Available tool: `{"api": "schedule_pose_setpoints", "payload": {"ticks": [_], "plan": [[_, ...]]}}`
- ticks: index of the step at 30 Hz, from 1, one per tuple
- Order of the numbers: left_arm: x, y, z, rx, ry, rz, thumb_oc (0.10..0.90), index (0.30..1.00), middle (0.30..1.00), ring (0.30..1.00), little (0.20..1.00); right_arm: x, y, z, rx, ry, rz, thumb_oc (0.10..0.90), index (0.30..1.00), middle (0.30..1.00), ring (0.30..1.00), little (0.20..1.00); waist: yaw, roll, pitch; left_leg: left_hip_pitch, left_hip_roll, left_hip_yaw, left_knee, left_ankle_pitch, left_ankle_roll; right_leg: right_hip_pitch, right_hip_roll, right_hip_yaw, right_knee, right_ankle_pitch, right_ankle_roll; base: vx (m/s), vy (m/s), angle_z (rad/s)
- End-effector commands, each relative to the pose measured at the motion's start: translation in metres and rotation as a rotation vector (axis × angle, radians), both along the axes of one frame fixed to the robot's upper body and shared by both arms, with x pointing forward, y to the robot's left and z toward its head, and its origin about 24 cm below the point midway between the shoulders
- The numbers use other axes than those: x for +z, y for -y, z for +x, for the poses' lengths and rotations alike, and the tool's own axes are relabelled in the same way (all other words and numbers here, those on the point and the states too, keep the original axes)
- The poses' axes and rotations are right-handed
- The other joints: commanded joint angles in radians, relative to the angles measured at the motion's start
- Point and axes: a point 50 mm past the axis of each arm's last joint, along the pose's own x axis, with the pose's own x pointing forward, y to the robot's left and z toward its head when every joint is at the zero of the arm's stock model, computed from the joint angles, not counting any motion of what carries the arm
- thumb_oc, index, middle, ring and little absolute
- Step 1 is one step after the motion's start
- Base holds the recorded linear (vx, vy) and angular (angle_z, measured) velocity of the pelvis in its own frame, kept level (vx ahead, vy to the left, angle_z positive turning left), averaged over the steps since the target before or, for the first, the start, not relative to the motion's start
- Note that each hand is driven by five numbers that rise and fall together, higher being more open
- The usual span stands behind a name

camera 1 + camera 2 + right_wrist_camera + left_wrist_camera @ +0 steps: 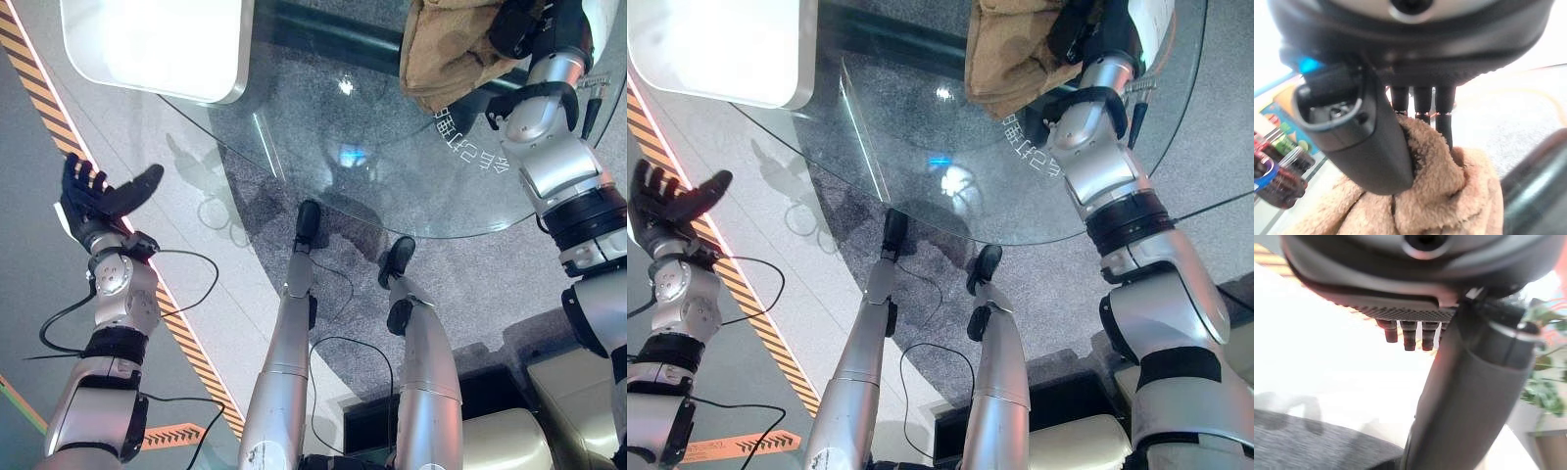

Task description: Wipe the table with a cloth and put it in the basket.

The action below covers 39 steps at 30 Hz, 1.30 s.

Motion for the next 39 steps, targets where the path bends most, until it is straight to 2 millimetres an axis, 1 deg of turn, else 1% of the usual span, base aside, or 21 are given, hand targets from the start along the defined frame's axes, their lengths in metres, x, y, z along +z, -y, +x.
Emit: {"api": "schedule_pose_setpoints", "payload": {"ticks": [1, 4, 6, 10, 14, 20, 26, 33, 34, 39], "plan": [[0.051, -0.038, -0.027, 0.238, 0.246, 0.000, 0.800, 0.900, 0.900, 0.900, 0.900, 0.009, 0.040, -0.023, -0.137, 0.133, -0.047, 0.100, 0.300, 0.300, 0.300, 0.200, -0.017, -0.006, -0.013, 0.034, -0.063, 0.115, 0.110, -0.151, 0.073, 0.072, 0.094, -0.008, -0.186, 0.115, 0.000, 0.00, 0.000, 0.00], [0.062, -0.035, -0.029, 0.248, 0.299, 0.008, 0.800, 0.900, 0.900, 0.900, 0.900, 0.005, 0.036, -0.026, -0.104, 0.151, -0.059, 0.100, 0.300, 0.300, 0.300, 0.200, -0.022, -0.008, -0.013, 0.039, -0.064, 0.117, 0.112, -0.153, 0.073, 0.076, 0.096, -0.004, -0.185, 0.114, 0.001, 0.00, 0.000, 0.00], [0.073, -0.028, -0.032, 0.253, 0.362, 0.044, 0.800, 0.900, 0.900, 0.900, 0.900, 0.004, 0.029, -0.030, -0.054, 0.177, -0.090, 0.100, 0.300, 0.300, 0.300, 0.200, -0.027, -0.010, -0.013, 0.044, -0.066, 0.120, 0.114, -0.156, 0.073, 0.079, 0.097, 0.000, -0.186, 0.113, 0.002, 0.00, 0.000, 0.00], [0.082, -0.017, -0.036, 0.233, 0.433, 0.074, 0.800, 0.900, 0.900, 0.900, 0.900, 0.002, 0.019, -0.038, 0.011, 0.215, -0.110, 0.100, 0.300, 0.300, 0.300, 0.200, -0.032, -0.011, -0.013, 0.050, -0.066, 0.121, 0.115, -0.159, 0.074, 0.084, 0.099, 0.009, -0.183, 0.110, 0.004, 0.00, 0.007, -0.02], [0.085, 0.001, -0.039, 0.188, 0.500, 0.113, 0.800, 0.900, 0.900, 0.900, 0.900, -0.004, 0.006, -0.046, 0.096, 0.246, -0.131, 0.100, 0.300, 0.300, 0.300, 0.200, -0.035, -0.013, -0.013, 0.057, -0.068, 0.126, 0.119, -0.164, 0.077, 0.089, 0.101, 0.015, -0.179, 0.107, 0.006, 0.00, 0.013, -0.05], [0.091, 0.018, -0.046, 0.141, 0.570, 0.147, 0.800, 0.900, 0.900, 0.900, 0.900, -0.010, -0.006, -0.057, 0.194, 0.281, -0.142, 0.100, 0.300, 0.300, 0.300, 0.200, -0.038, -0.013, -0.013, 0.055, -0.071, 0.128, 0.123, -0.163, 0.081, 0.087, 0.102, 0.021, -0.173, 0.107, 0.007, 0.00, 0.002, -0.01], [0.092, 0.031, -0.056, 0.093, 0.611, 0.208, 0.800, 0.900, 0.900, 0.900, 0.900, -0.016, -0.019, -0.070, 0.286, 0.317, -0.161, 0.100, 0.300, 0.300, 0.300, 0.200, -0.040, -0.016, -0.013, 0.060, -0.074, 0.128, 0.118, -0.158, 0.084, 0.089, 0.105, 0.028, -0.173, 0.114, 0.010, 0.00, 0.000, 0.00], [0.098, 0.052, -0.063, -0.049, 0.655, 0.328, 0.800, 0.900, 0.900, 0.900, 0.900, -0.012, -0.033, -0.086, 0.405, 0.367, -0.198, 0.100, 0.300, 0.300, 0.300, 0.200, -0.039, -0.014, -0.013, 0.072, -0.075, 0.132, 0.113, -0.152, 0.089, 0.097, 0.102, 0.029, -0.172, 0.122, 0.014, 0.00, 0.000, 0.00], [0.099, 0.058, -0.064, -0.082, 0.666, 0.359, 0.800, 0.900, 0.900, 0.900, 0.900, -0.011, -0.036, -0.090, 0.435, 0.381, -0.203, 0.100, 0.300, 0.300, 0.300, 0.200, -0.040, -0.013, -0.013, 0.074, -0.076, 0.133, 0.112, -0.150, 0.090, 0.097, 0.102, 0.030, -0.172, 0.124, 0.015, 0.00, 0.000, 0.00], [0.103, 0.073, -0.065, -0.180, 0.672, 0.457, 0.800, 0.900, 0.900, 0.900, 0.900, -0.007, -0.045, -0.100, 0.533, 0.415, -0.198, 0.100, 0.300, 0.300, 0.300, 0.200, -0.041, -0.011, -0.013, 0.074, -0.077, 0.135, 0.112, -0.146, 0.092, 0.096, 0.102, 0.032, -0.169, 0.130, 0.016, 0.00, 0.000, 0.00]]}}
